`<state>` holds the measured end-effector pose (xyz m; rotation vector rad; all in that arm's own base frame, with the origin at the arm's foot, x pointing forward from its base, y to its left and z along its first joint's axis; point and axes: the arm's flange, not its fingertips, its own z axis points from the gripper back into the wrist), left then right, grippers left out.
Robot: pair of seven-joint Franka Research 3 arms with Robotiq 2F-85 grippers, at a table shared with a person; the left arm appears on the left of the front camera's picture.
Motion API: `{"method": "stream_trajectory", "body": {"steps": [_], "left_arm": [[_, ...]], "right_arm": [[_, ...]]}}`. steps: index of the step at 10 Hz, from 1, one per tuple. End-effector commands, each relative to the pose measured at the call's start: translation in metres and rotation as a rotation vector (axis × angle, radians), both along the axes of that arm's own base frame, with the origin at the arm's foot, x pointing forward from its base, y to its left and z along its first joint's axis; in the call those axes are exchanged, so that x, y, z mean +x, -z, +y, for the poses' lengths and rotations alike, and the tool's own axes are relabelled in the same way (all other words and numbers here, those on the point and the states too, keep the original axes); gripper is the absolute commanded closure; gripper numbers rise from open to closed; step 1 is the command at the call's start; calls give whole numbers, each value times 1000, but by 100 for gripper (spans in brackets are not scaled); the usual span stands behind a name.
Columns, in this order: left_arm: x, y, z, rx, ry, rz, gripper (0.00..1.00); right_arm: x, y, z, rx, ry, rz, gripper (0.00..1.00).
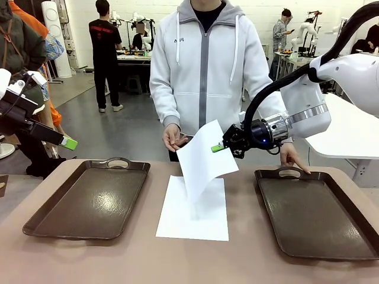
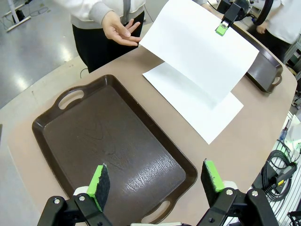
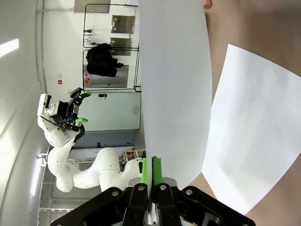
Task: Sort the A4 documents.
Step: Place the A4 Paper in the designated Handle tray.
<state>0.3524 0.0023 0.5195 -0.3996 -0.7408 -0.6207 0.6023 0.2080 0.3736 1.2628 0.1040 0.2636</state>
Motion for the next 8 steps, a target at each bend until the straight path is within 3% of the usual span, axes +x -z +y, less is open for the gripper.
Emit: {"method": "stream_trajectory", "body": {"steps": [1, 2, 4, 8], "left_arm": [[1, 2, 2, -5, 11, -1, 0], [1, 2, 2, -5, 11, -1, 0], [1, 2, 2, -5, 11, -1, 0], [1, 2, 2, -5, 11, -1, 0]], "right_arm": [[0, 1, 3, -5, 2, -9, 100], [0, 0, 0, 0, 0, 0, 99], [-27, -15, -35, -19, 105, -111, 99], [-54, -28, -107, -41, 257, -86, 99]]}}
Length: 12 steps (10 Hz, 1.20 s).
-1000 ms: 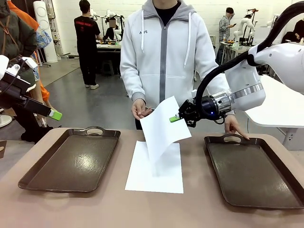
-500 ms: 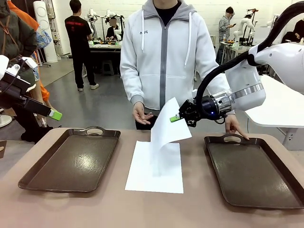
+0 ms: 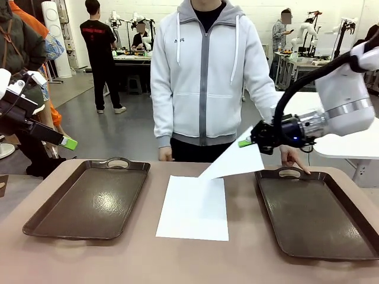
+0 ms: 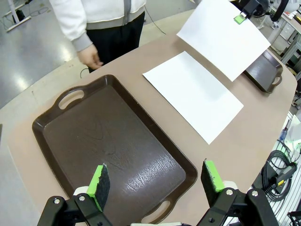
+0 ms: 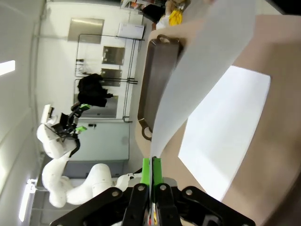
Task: Sort the A4 documents.
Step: Place the A4 Paper in the designated Handle tray.
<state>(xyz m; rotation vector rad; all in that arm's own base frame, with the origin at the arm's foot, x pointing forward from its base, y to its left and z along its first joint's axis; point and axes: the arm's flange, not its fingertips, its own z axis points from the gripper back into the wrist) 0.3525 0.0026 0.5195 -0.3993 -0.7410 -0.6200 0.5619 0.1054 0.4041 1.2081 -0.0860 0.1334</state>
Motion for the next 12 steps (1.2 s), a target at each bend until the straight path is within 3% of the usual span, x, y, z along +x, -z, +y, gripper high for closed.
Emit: {"method": "stream_trajectory", "body": {"steps": [1, 3, 5, 6, 8, 12], "left_arm": [[1, 2, 2, -5, 12, -1, 0], [1, 2, 2, -5, 12, -1, 0], [1, 2, 2, -5, 12, -1, 0], [1, 2, 2, -5, 12, -1, 0], [1, 2, 2, -5, 12, -1, 0], [1, 2, 2, -5, 12, -1, 0]], "right_arm": [[-16, 2, -23, -3, 41, 15, 99], [-20, 5, -65, -47, -46, 26, 99], [-20, 21, -101, -63, -157, -13, 99], [-19, 32, -112, -90, -177, 10, 99], [-17, 59, -129, -157, -163, 90, 99], [-25, 97, -159, -285, -90, 176, 99]]}}
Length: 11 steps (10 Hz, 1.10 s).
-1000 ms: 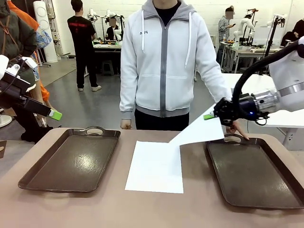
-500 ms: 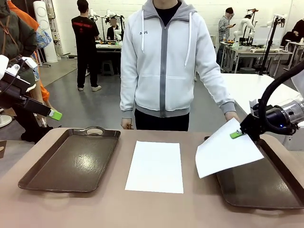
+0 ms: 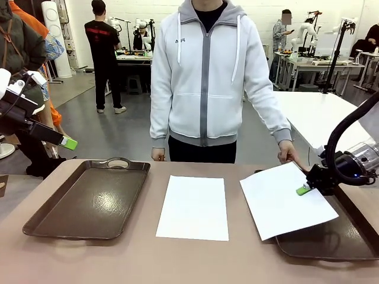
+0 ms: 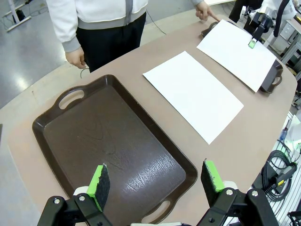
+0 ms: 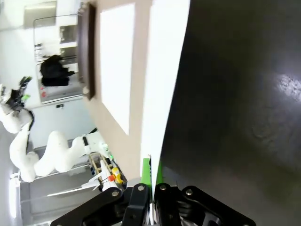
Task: Sort the A4 documents.
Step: Place the A4 Paper in the designated Handle tray.
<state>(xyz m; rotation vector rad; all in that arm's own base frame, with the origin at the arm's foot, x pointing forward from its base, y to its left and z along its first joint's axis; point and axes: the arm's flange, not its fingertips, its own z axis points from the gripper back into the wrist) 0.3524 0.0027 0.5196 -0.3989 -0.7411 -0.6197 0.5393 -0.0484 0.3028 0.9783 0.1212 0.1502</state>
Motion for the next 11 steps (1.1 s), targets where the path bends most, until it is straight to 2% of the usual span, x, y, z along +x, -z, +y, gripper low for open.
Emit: {"method": "stream_trajectory", "body": {"steps": [1, 5, 8, 11], "left_arm": [[1, 2, 2, -5, 13, -1, 0], [1, 2, 2, -5, 13, -1, 0], [1, 2, 2, -5, 13, -1, 0], [1, 2, 2, -5, 13, -1, 0]], "right_arm": [[-7, -1, -14, -91, 58, 34, 99], [-19, 1, -40, -191, 116, 47, 99], [-15, 6, -43, -241, 77, 62, 99], [-11, 6, -44, -277, 100, 71, 99]]}}
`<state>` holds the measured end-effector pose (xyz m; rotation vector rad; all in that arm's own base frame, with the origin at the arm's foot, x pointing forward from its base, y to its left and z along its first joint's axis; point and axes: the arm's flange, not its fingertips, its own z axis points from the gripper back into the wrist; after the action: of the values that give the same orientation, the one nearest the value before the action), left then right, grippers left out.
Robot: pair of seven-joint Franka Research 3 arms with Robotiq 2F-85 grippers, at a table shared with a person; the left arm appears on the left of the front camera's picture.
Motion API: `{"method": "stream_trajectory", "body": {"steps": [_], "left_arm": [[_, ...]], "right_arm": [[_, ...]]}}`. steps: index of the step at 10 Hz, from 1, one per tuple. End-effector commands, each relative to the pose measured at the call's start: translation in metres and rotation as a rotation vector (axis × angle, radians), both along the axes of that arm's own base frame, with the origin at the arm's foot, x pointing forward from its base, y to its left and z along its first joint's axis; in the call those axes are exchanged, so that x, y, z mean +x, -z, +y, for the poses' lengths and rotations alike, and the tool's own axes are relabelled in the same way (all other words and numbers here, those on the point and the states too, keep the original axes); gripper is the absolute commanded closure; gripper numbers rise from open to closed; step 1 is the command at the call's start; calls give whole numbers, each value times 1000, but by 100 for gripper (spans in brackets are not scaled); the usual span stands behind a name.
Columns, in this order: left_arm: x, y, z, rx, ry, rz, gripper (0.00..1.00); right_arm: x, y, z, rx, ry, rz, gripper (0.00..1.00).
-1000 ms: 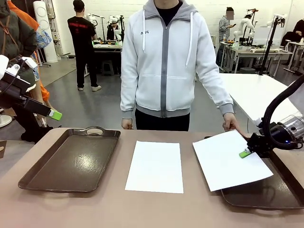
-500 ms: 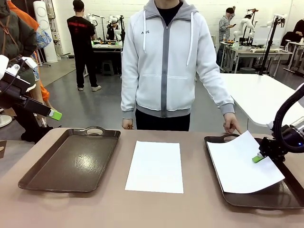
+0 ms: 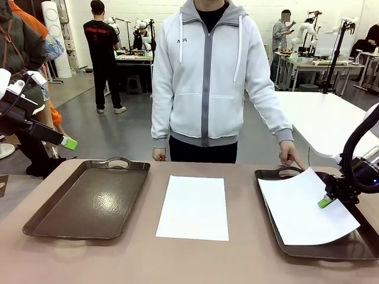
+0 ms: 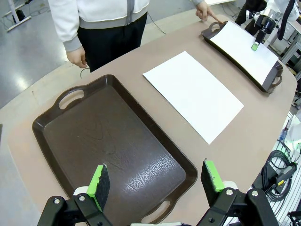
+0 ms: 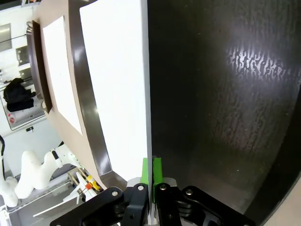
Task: Sort the A4 documents.
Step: Place the A4 Paper in the designated Handle tray.
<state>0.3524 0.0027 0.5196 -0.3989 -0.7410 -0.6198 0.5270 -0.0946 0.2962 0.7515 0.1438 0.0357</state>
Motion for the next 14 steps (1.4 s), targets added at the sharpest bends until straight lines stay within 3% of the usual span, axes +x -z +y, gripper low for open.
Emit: {"method": "stream_trajectory", "body": {"steps": [1, 3, 8, 14], "left_arm": [[1, 2, 2, -6, 13, -1, 0], [1, 2, 2, -6, 13, -1, 0], [1, 2, 2, -6, 13, -1, 0], [1, 2, 2, -6, 13, -1, 0]], "right_arm": [[1, -1, 2, -53, 39, -1, 99], [-1, 3, 2, -53, 86, -8, 99], [1, 6, 5, -61, 49, 27, 99], [2, -9, -1, -145, 61, 39, 39]]}}
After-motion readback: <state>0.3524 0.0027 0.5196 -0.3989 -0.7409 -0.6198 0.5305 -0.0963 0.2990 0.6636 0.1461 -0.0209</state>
